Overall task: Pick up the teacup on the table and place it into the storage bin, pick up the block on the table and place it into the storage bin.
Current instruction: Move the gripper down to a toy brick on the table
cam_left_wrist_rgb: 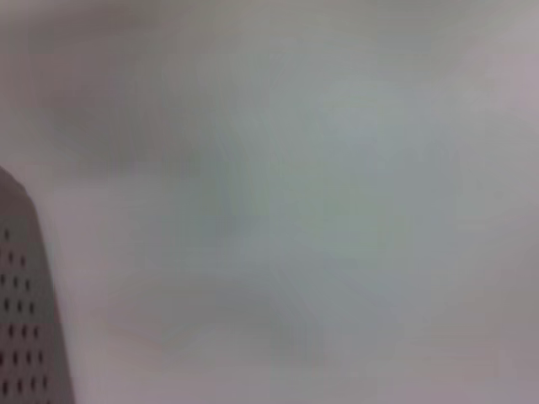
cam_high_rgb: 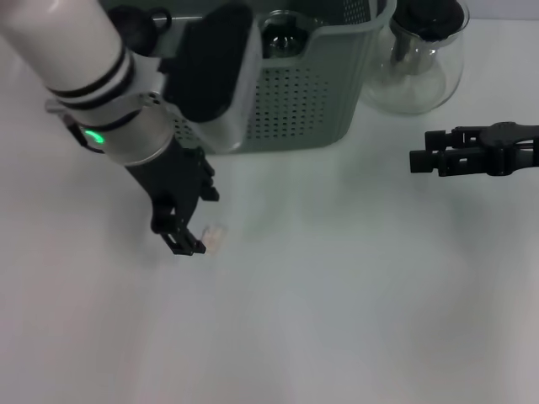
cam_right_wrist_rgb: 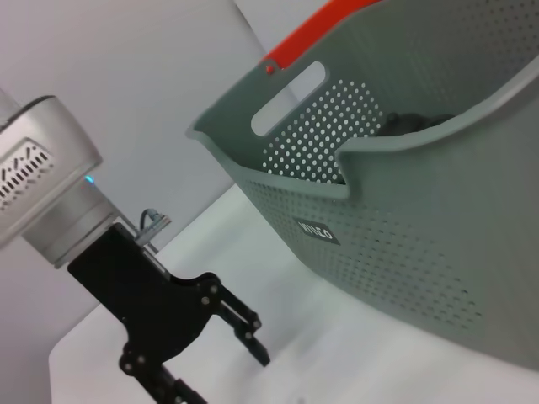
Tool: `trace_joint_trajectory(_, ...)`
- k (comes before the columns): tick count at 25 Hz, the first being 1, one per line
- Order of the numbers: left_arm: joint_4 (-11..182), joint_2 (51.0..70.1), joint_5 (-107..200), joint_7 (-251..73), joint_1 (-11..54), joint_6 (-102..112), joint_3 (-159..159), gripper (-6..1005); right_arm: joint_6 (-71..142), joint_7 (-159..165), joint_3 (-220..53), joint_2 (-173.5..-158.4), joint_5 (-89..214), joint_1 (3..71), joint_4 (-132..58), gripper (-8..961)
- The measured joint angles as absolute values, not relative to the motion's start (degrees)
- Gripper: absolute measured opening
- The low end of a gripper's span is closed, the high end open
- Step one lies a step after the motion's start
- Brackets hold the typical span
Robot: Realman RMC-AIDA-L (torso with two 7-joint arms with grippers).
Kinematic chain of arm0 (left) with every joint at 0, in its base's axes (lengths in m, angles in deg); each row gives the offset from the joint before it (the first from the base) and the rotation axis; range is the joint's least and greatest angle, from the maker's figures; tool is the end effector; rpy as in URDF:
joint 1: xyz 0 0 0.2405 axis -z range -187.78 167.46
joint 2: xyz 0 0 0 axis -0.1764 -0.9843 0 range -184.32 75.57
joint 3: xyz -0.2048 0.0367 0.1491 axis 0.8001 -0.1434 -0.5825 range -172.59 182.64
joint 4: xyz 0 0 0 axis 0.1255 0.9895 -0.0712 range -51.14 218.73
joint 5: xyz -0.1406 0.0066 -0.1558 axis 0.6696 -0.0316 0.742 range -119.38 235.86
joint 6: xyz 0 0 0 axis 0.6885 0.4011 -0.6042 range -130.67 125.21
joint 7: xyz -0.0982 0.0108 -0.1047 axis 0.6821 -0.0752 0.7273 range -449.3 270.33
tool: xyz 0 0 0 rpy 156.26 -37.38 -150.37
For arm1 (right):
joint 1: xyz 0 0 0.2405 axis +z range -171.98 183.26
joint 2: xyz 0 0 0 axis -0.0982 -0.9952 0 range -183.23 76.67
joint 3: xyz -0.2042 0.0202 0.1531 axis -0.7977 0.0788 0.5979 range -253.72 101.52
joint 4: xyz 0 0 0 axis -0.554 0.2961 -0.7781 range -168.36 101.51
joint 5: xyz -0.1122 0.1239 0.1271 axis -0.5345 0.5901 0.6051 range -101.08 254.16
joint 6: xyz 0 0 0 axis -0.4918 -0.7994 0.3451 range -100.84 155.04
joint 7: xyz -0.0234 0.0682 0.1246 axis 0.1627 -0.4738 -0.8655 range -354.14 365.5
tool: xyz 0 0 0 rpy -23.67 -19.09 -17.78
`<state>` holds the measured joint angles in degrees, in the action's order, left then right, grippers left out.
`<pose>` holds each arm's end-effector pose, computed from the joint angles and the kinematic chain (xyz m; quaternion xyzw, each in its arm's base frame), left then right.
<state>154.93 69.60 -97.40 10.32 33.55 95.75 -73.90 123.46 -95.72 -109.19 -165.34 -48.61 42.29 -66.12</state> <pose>-0.1505 0.3450 -0.0312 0.9579 -0.0869 -0.2732 0.0114 0.2645 0.3432 0.0347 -0.9040 0.3731 0.2049 0.0411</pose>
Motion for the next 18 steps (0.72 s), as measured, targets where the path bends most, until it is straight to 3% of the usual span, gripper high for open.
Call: trace_joint_trajectory(18,147.7,70.10,-99.3,8.5,34.8,88.4,-80.7,735,124.1,-95.7,-109.3,-166.24,-48.7,43.5,-66.2,941)
